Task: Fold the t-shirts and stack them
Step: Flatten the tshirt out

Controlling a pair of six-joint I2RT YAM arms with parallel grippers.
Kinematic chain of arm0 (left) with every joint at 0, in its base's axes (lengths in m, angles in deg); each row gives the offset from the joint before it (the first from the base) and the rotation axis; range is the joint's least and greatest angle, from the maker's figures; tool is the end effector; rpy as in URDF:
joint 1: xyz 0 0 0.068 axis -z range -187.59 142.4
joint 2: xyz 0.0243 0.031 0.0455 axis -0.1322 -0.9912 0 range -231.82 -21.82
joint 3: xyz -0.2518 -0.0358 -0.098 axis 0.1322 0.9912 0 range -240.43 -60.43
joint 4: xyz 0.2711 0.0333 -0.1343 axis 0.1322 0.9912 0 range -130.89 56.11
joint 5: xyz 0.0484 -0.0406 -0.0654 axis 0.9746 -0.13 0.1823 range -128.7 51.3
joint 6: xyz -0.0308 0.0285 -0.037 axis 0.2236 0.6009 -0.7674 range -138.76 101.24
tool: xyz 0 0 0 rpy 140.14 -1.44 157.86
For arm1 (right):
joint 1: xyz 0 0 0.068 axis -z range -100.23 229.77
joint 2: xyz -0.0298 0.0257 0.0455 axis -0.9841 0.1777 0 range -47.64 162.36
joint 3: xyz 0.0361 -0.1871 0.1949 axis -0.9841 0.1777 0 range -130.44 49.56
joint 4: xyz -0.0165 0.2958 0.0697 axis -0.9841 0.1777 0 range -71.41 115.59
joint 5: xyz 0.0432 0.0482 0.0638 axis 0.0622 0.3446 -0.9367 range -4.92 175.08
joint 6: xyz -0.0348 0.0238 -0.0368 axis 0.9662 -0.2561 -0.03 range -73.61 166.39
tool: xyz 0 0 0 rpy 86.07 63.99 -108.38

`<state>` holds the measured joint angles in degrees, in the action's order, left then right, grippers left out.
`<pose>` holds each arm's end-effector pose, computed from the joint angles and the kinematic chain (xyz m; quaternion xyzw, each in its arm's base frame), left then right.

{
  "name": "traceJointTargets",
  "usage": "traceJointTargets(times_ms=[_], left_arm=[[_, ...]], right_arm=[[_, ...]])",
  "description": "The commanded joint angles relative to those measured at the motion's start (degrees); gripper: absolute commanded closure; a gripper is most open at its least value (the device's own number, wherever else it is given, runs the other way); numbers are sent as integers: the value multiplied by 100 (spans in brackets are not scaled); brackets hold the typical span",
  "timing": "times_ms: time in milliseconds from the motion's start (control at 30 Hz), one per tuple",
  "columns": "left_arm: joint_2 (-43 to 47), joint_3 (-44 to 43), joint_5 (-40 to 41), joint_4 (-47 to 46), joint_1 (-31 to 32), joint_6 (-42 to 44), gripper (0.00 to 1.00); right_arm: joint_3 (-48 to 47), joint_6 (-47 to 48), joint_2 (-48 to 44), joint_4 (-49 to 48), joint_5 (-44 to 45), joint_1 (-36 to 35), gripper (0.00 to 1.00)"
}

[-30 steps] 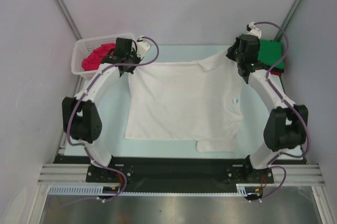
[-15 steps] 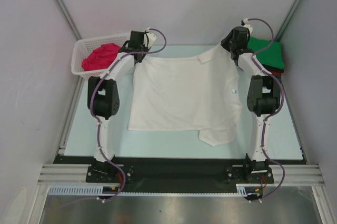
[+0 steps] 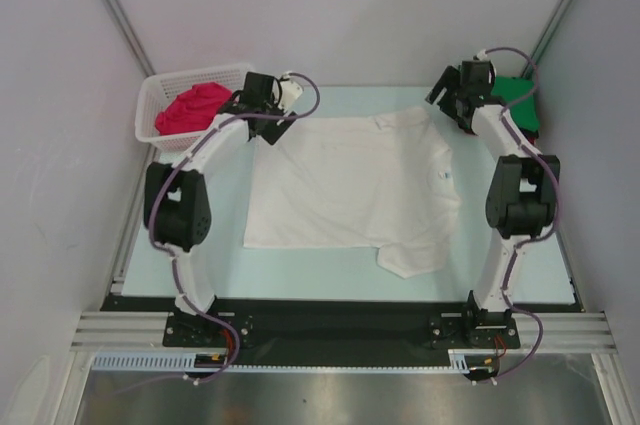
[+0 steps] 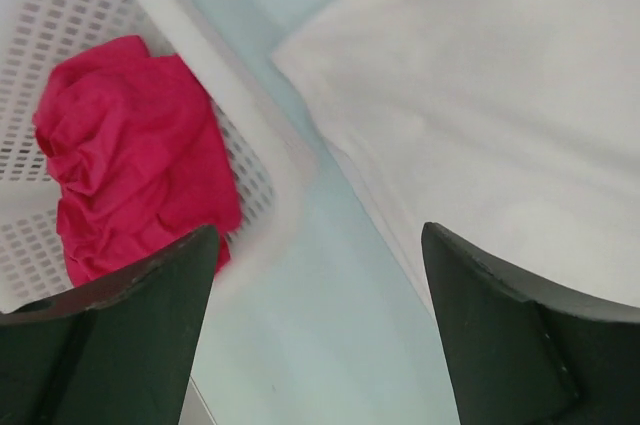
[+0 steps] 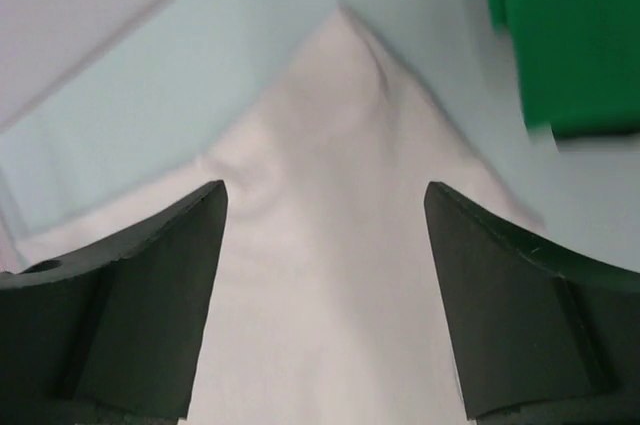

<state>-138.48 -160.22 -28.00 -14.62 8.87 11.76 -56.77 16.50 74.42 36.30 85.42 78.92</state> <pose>0.4963 -0.1390 0.2458 0.3302 0.8526 0.1333 0.3825 0.5496 0.0079 0.2540 0.2222 0.8522 0.1230 0.4574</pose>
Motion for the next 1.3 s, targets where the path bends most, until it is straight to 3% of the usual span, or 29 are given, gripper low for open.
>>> traceJointTargets(times_ms=[0,133,333,433,633,800,1000,1133,1233,1267], left_arm=[[1712,1219,-1191,351,383,524,14],[2612,2391,-1843,1187,410,1129,27],[3597,4308,-1791,1698,410,1991,27],[4088,5020,-1791,1655,436,2194,23],[4459,5891,-1546,1382,462,2177,22],[4363,6270,-1544,854,471,2125,23],[4161,6349,-1764,573,471,1905,39],[4003,6323,-1764,485,463,1651,58],[3949,6156,-1878,651,471,1422,72],[3958,6121,-1913,670,471,1378,77]], right_arm=[[1930,177,-1995,189,151,-48,15],[3984,27,-3484,241,19,-135,15],[6110,-385,-5206,1075,63,-302,18],[6754,-640,-5814,1392,106,-399,20],[7169,-957,-6308,2095,352,-601,23],[7301,-1730,-6511,2490,537,-1312,21],[7573,-2371,-6519,2650,643,-1656,23],[7889,-2487,-6668,2474,696,-1656,30],[8135,-2443,-6669,2115,617,-1647,47],[8154,-2408,-6660,2044,608,-1656,57]])
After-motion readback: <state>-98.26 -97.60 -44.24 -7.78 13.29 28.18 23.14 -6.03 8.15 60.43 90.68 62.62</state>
